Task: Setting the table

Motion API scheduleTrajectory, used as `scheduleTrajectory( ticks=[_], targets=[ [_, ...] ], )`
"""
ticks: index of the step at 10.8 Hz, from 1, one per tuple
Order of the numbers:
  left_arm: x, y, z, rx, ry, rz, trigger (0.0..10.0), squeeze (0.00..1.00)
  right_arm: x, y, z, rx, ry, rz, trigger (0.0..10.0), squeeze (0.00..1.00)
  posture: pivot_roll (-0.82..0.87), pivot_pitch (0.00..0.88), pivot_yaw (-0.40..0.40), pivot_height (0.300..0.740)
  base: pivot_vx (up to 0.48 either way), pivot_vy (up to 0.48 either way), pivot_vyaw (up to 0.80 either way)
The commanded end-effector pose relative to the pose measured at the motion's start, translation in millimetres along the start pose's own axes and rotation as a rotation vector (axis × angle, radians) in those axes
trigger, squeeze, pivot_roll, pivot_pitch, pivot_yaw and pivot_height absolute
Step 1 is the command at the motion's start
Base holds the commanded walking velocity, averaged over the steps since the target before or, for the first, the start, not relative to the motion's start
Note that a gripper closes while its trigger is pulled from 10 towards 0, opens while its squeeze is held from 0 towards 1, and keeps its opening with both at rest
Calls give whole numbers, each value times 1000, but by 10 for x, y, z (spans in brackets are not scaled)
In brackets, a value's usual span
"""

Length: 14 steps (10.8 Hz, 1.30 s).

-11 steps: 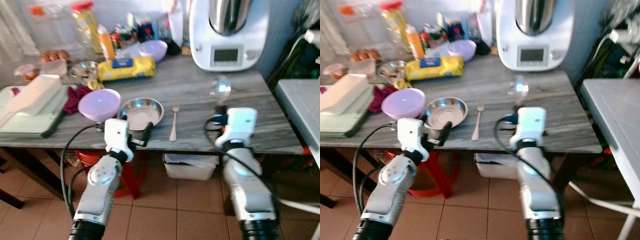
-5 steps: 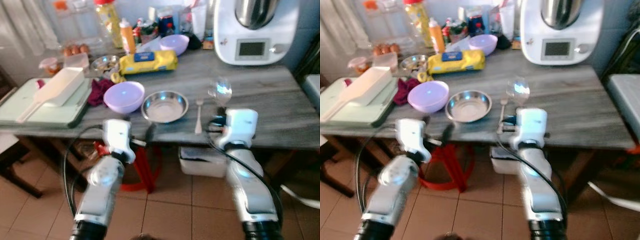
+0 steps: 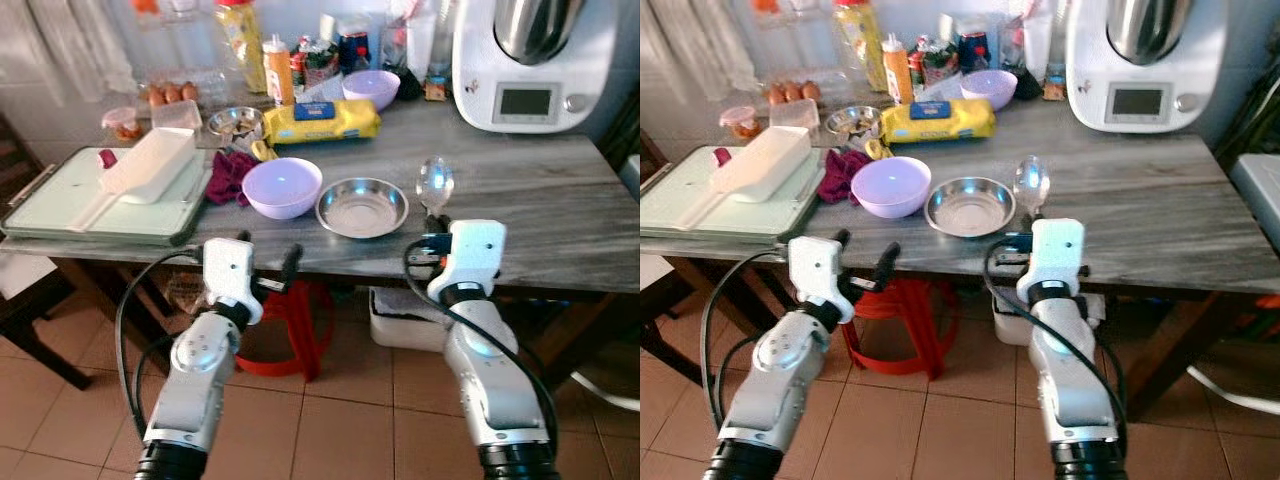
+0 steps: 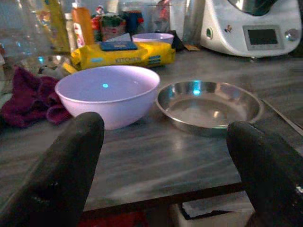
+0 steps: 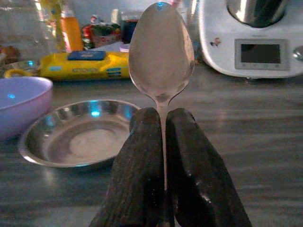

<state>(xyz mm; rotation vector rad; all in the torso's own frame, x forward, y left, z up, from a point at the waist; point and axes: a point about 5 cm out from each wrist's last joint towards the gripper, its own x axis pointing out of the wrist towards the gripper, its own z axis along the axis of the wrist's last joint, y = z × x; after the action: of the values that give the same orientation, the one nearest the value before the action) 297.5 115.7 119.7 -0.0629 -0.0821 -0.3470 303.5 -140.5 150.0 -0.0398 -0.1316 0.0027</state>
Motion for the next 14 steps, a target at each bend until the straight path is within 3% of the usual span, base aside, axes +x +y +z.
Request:
scheduleTrajectory(
  ticks=[1, 6, 10, 14],
  targets=[
    [-6, 19, 41, 19, -17, 3, 10000, 0, 18, 21, 74, 8, -28, 7, 10000, 0, -34, 74, 95, 740, 0, 0, -587],
    [1, 3, 48, 4, -20, -15, 10000, 0, 19, 13, 78, 8, -30, 10, 10000, 0, -35, 72, 97, 740, 0, 0, -619],
    [-32, -58, 58, -51, -30, -87, 10000, 0, 26, 38, 81, 6, -35, 20, 10000, 0, -30, 68, 91, 740, 0, 0, 0],
    [-29, -82, 71, -58, -36, -108, 10000, 0, 33, 36, 85, 9, -33, 19, 10000, 0, -34, 71, 91, 740, 299, 0, -281]
  ],
)
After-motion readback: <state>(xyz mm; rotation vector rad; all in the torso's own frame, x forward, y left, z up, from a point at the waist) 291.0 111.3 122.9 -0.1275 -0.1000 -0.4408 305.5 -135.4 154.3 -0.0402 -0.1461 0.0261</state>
